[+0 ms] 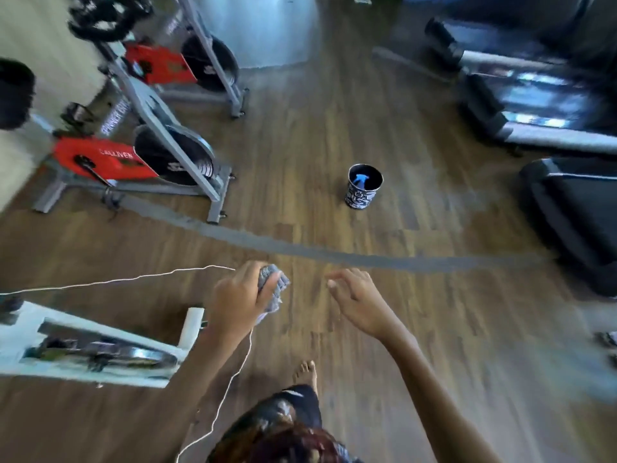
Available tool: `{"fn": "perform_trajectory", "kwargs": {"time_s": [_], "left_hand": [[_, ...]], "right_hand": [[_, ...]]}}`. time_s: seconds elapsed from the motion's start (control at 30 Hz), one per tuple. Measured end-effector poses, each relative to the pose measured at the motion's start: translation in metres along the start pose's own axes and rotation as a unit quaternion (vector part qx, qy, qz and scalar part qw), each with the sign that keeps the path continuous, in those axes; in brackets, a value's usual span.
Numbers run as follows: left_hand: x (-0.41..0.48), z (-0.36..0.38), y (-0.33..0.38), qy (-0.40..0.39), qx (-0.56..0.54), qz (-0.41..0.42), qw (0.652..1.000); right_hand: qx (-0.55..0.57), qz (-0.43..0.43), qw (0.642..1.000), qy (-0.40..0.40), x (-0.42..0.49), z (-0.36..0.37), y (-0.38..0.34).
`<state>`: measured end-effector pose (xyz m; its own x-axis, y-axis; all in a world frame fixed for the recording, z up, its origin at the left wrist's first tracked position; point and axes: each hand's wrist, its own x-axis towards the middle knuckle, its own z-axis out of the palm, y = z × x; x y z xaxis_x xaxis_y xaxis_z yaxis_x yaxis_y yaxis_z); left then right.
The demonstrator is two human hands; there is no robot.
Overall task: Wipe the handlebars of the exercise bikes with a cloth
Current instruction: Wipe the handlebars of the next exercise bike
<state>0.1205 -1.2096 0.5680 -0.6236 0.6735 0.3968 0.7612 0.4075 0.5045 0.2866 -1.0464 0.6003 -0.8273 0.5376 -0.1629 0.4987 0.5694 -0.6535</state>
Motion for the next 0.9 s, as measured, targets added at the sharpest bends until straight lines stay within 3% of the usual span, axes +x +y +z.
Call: {"fn": "perform_trajectory", "kwargs": {"time_s": [0.27,0.47,0.6,0.9], "left_hand": [[0.113,0.008,-0.035,0.07,0.083,-0.182,0.977],[0.167,-0.004,-0.06,0.141,0.119,-0.304,0.935],[0.196,0.0,-0.079,0.192,0.222,-0.407,0.865],[0.231,-0.008,-0.06,0.366,0.286,-0.606,0.646]], "right_hand": [[0.018,-0.168,0.982,-0.083,0.203,-0.049,-0.031],[0.056,-0.258,0.939,-0.222,0.332,-0.037,-0.081],[0.043,-0.32,0.888,-0.328,0.418,-0.017,-0.113],[0.011,-0.484,0.697,-0.529,0.501,0.041,-0.231]]}}
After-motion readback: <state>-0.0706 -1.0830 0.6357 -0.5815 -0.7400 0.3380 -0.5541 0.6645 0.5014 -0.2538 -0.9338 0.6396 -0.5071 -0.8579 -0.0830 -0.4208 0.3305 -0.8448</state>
